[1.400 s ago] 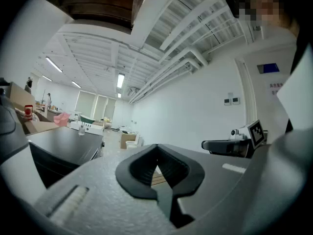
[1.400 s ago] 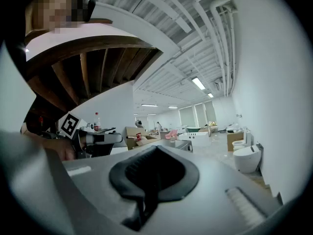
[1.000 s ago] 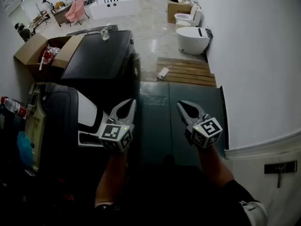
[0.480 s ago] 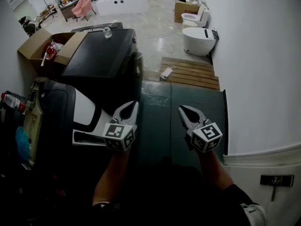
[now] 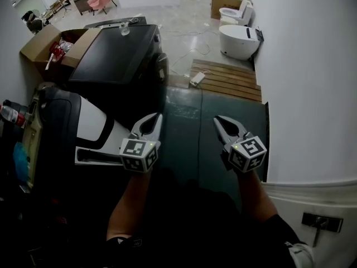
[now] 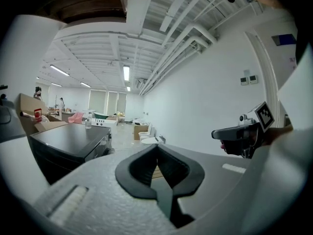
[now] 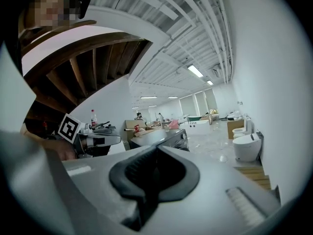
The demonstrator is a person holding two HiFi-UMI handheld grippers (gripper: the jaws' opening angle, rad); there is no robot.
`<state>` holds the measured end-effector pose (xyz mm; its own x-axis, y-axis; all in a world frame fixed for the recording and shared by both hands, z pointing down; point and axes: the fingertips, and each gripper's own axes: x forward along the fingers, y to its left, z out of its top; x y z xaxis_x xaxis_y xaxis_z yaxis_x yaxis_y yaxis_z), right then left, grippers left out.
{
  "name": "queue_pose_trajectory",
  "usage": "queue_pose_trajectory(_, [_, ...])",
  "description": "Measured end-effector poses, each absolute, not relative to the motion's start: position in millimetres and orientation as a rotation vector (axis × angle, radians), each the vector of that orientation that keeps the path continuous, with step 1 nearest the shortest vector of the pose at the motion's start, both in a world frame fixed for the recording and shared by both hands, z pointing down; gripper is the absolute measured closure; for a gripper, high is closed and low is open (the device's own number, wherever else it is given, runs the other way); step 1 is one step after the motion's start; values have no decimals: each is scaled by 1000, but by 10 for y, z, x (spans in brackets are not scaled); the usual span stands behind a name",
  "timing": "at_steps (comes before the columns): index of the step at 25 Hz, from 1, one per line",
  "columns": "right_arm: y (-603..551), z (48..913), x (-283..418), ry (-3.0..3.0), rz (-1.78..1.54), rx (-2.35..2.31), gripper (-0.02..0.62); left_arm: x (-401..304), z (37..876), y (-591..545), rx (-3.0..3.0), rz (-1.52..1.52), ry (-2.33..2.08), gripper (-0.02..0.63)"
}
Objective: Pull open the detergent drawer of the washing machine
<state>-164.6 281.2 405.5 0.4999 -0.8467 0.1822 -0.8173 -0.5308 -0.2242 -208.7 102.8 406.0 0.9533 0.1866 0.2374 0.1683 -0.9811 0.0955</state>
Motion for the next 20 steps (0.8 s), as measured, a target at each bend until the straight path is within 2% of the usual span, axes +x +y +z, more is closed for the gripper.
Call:
queue_pose_trajectory(8, [2518, 4190, -1214, 1468, -457, -2623, 591, -1608, 4100, 731, 3029, 361, 282, 595])
queue_pose_trajectory(20, [1540, 4322, -7, 1428, -557, -2637, 591, -430, 4207, -358, 3019, 370, 275, 595])
